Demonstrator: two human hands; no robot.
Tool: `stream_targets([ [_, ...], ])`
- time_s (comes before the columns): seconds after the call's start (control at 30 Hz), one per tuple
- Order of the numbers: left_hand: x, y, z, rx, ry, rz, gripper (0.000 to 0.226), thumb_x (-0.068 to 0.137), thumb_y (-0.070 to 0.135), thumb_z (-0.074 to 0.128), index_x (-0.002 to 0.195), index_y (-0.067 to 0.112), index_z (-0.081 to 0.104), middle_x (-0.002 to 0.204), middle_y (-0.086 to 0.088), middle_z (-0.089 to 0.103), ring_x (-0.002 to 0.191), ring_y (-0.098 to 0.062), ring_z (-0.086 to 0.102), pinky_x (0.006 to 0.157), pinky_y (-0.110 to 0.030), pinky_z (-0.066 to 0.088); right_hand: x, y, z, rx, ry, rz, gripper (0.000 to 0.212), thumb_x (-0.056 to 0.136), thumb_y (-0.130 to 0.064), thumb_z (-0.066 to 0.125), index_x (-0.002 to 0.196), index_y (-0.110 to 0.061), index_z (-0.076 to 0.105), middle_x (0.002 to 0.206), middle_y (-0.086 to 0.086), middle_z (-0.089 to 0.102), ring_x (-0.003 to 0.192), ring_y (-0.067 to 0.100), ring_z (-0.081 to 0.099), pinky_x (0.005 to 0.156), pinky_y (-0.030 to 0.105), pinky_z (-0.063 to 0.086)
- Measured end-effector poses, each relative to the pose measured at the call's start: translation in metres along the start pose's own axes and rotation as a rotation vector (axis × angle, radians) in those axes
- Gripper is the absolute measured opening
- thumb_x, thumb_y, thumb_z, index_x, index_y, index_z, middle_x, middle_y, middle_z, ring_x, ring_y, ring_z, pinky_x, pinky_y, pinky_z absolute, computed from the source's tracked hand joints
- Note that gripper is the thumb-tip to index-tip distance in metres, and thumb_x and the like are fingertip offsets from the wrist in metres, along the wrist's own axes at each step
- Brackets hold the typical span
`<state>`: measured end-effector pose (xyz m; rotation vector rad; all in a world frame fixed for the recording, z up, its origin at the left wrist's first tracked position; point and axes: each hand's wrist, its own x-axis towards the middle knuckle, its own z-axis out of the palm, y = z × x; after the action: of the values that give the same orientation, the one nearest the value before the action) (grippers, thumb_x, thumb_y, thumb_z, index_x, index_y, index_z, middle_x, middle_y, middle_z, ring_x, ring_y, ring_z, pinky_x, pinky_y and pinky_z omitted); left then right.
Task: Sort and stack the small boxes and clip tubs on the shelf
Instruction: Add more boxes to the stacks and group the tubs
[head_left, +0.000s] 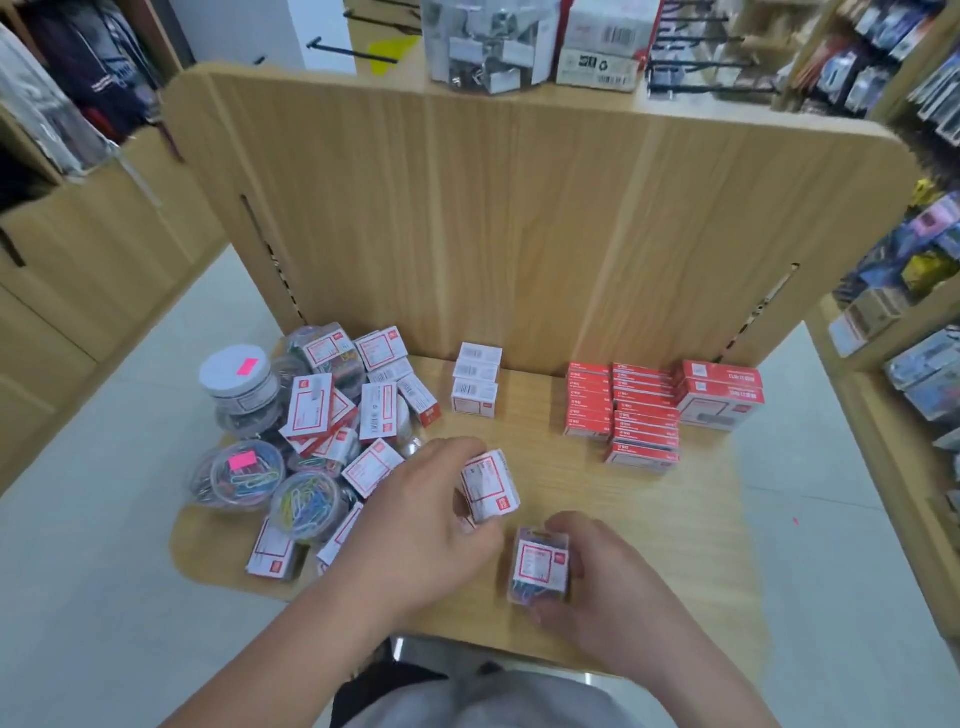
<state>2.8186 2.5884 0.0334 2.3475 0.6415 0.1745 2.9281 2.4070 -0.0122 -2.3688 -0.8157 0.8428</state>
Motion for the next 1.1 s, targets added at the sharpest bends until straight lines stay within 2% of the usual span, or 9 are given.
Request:
stream_targets([
  [0.13,-0.002,-0.003,-0.004,-0.146,0.084,-0.006,0.047,0.071,0.025,0.080,0.113,0.038,0.062,0.104,0.020,0.062,0.088,0.001,0.064,0.075,-0.009,0.046,0.002,-0.012,0.009,0.006,0.014,-0.028,0.085,0.063,-0.045,0.086,0.139,-0.038,0.049,0.114,-0.018,0.052,0.099,0.003,0.061,0.090,0.029,0.052],
  [0.3,-0.003,-0.005,-0.003,-0.370,0.126,-0.087,0.033,0.071,0.029,0.081,0.100,0.041,0.069,0.086,0.012,0.072,0.070,-0.008,0.071,0.070,-0.039,0.061,0.001,-0.040,-0.014,0.200,0.351,-0.134,0.036,0.083,-0.045,0.078,0.116,-0.034,0.068,0.090,-0.015,0.065,0.067,0.006,0.061,0.062,0.026,0.052],
  [0.4,-0.001,0.000,-0.007,-0.344,0.167,-0.016,0.022,0.076,0.034,0.077,0.097,0.036,0.071,0.081,0.011,0.072,0.064,-0.009,0.067,0.063,-0.036,0.059,0.007,-0.071,-0.021,0.712,0.131,-0.067,0.016,0.091,-0.028,0.074,0.102,-0.018,0.078,0.078,-0.002,0.074,0.061,0.011,0.064,0.054,0.026,0.051],
  [0.5,0.005,-0.001,-0.014,-0.300,0.205,0.009,0.032,0.078,0.031,0.079,0.106,0.043,0.068,0.084,0.016,0.070,0.063,-0.003,0.064,0.062,-0.026,0.055,0.019,-0.083,-0.025,0.857,0.068,-0.059,0.011,0.090,-0.019,0.074,0.097,-0.012,0.078,0.070,0.008,0.068,0.059,0.018,0.059,0.054,0.028,0.048],
  [0.63,0.009,-0.026,-0.024,-0.073,0.211,0.082,0.050,0.079,0.046,0.078,0.123,0.048,0.054,0.099,0.034,0.058,0.086,0.009,0.060,0.075,-0.014,0.048,0.054,-0.075,-0.017,0.507,0.237,-0.164,0.010,0.092,-0.017,0.073,0.097,-0.025,0.075,0.076,0.004,0.072,0.066,0.013,0.062,0.061,0.030,0.052],
  [0.73,0.003,-0.044,-0.035,-0.010,0.261,0.062,0.033,0.084,0.043,0.076,0.114,0.043,0.063,0.094,0.027,0.058,0.080,0.003,0.058,0.070,-0.025,0.052,0.087,-0.059,-0.003,0.078,0.328,-0.235,0.023,0.090,-0.018,0.071,0.104,-0.037,0.067,0.080,-0.009,0.066,0.073,0.006,0.061,0.067,0.028,0.051],
  [0.9,-0.006,-0.065,-0.042,0.031,0.282,0.064,0.025,0.085,0.043,0.072,0.109,0.035,0.069,0.086,0.027,0.052,0.070,0.004,0.047,0.065,-0.027,0.048,0.110,-0.060,0.016,0.215,0.418,-0.105,0.017,0.090,-0.020,0.074,0.100,-0.029,0.063,0.071,-0.011,0.064,0.069,0.006,0.060,0.066,0.034,0.053],
  [1.0,-0.016,-0.070,-0.046,0.039,0.285,0.073,0.017,0.086,0.041,0.070,0.100,0.033,0.067,0.082,0.019,0.053,0.065,0.002,0.044,0.058,-0.033,0.050,0.122,-0.060,0.022,0.151,0.417,-0.087,0.018,0.090,-0.027,0.073,0.087,-0.015,0.060,0.068,-0.003,0.060,0.062,0.014,0.055,0.056,0.035,0.044],
  [1.1,-0.026,-0.074,-0.047,0.053,0.285,0.067,0.011,0.087,0.039,0.070,0.093,0.030,0.069,0.078,0.014,0.053,0.064,-0.003,0.044,0.055,-0.036,0.049,0.128,-0.061,0.028,0.062,0.447,-0.092,0.016,0.092,-0.031,0.069,0.081,-0.021,0.064,0.072,-0.001,0.055,0.063,0.014,0.053,0.057,0.030,0.035],
])
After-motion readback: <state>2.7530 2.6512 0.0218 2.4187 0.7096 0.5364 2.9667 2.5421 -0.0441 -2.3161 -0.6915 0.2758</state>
